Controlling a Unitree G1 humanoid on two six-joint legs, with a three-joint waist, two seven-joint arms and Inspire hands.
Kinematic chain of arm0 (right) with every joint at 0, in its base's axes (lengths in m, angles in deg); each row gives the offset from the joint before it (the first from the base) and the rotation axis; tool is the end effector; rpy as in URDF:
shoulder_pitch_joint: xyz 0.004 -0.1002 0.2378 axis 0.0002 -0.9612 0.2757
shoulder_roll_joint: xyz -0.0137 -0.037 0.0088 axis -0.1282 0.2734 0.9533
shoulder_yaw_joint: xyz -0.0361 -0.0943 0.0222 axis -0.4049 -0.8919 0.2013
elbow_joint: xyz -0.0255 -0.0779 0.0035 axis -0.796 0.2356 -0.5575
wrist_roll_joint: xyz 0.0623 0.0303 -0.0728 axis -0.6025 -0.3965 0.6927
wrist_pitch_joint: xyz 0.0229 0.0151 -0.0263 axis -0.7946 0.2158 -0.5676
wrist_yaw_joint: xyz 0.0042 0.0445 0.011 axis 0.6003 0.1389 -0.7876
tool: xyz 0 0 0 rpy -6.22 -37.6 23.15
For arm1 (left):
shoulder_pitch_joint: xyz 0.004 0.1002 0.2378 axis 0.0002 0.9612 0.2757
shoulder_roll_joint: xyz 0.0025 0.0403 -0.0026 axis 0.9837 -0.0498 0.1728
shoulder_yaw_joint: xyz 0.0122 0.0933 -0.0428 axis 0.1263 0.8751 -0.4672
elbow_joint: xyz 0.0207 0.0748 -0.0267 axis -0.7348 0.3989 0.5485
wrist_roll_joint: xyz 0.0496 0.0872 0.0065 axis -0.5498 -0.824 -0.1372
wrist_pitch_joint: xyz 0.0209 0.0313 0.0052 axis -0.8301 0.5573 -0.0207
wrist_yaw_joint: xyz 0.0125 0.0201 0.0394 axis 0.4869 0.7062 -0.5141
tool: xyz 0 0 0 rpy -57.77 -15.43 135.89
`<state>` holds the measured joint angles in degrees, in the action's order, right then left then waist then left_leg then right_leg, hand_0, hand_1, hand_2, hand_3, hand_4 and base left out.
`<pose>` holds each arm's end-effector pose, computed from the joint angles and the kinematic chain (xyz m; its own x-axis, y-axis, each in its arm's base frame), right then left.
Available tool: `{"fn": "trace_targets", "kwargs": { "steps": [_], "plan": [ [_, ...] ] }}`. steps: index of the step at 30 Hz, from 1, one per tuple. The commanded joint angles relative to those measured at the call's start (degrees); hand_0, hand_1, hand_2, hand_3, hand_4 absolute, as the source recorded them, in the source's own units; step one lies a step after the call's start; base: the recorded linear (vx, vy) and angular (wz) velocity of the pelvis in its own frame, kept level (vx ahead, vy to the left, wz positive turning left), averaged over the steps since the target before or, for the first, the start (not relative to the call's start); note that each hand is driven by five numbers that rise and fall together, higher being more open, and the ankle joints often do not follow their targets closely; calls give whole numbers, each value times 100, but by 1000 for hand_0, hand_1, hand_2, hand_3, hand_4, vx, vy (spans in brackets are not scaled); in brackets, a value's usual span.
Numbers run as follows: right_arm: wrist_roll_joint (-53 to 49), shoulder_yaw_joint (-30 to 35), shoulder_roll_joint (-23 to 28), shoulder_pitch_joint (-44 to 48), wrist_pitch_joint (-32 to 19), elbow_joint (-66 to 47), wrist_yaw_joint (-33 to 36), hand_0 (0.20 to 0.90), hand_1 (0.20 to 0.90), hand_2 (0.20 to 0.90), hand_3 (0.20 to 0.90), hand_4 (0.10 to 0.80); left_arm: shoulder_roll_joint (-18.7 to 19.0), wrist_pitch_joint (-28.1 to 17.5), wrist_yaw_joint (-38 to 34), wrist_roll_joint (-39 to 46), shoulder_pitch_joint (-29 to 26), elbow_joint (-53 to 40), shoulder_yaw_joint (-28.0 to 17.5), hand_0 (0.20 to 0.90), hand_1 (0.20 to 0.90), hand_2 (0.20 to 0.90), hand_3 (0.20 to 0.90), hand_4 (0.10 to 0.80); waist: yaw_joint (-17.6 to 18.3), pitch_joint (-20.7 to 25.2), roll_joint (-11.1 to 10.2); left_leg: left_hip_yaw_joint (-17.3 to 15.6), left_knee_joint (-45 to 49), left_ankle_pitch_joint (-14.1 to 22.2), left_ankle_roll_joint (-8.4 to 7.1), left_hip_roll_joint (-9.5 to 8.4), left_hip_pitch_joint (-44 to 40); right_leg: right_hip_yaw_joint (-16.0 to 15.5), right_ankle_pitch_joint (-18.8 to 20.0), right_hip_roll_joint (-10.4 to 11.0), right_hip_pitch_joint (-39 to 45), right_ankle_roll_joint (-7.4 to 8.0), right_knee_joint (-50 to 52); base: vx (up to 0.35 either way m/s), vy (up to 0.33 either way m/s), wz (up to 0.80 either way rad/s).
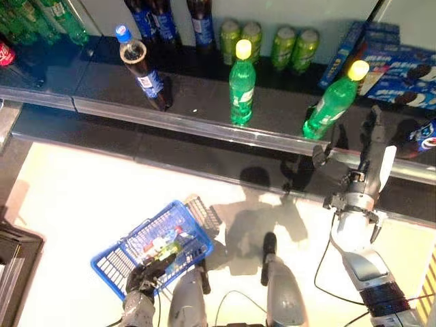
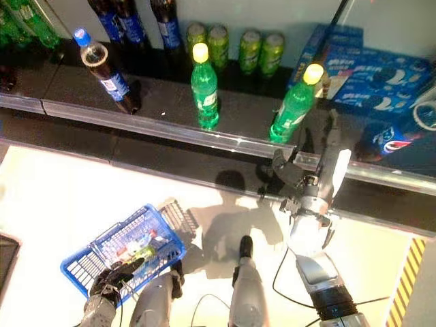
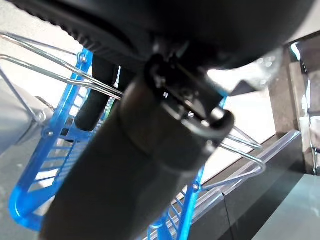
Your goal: Pick up the drink and place into the basket.
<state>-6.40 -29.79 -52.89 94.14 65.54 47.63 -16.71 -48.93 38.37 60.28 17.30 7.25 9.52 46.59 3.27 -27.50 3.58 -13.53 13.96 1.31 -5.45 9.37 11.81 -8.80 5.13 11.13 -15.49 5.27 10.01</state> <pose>0.2376 -0.2016 0.1031 0.7706 -0.4282 0.4721 0.5468 0.8247 -0.1444 0.1378 0.2154 -0.0873 0.6000 0.3818 -0.7030 -0.6757 0.7124 -0.1898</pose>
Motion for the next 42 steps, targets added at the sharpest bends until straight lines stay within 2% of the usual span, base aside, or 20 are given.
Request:
{"fn": "trace_targets", "kwargs": {
  "steps": [1,6,18,32,42],
  "plan": [
    [285,206,173,678,-375,-486,496,900,900,900,900,800,-252,-482,426,187,282,-675,140,300,300,300,200,100,-40,200,33,442,849,-296,62,-72,499,-109,-917,-3,97,-319,960,0,0,0],
    [361,230,138,1182,-223,-372,773,900,900,900,900,800,-284,-483,549,217,241,-832,239,300,300,300,200,100,-91,-3,170,498,1022,-478,42,-111,726,-108,-937,13,-31,-371,1062,0,0,0],
    [272,216,214,2183,17,-165,730,900,900,900,900,800,-289,-443,671,245,144,-995,403,300,300,300,200,100,-230,-229,332,571,1178,-755,10,-148,974,-75,-941,13,-131,-440,1135,7,6,-2],
    [-547,316,378,3025,164,646,915,900,900,900,900,800,-140,-321,684,231,97,-964,503,300,300,300,200,100,-460,-230,381,665,1205,-759,20,-210,1136,-174,-924,38,-183,-461,1118,6,-1,3],
    [-1249,372,489,3593,-39,1225,957,900,900,900,900,800,-39,-329,687,278,36,-999,609,300,300,300,200,100,-600,-230,397,689,1240,-709,45,-262,1290,-254,-927,69,-354,-463,1233,-3,-1,3]
  ]
}}
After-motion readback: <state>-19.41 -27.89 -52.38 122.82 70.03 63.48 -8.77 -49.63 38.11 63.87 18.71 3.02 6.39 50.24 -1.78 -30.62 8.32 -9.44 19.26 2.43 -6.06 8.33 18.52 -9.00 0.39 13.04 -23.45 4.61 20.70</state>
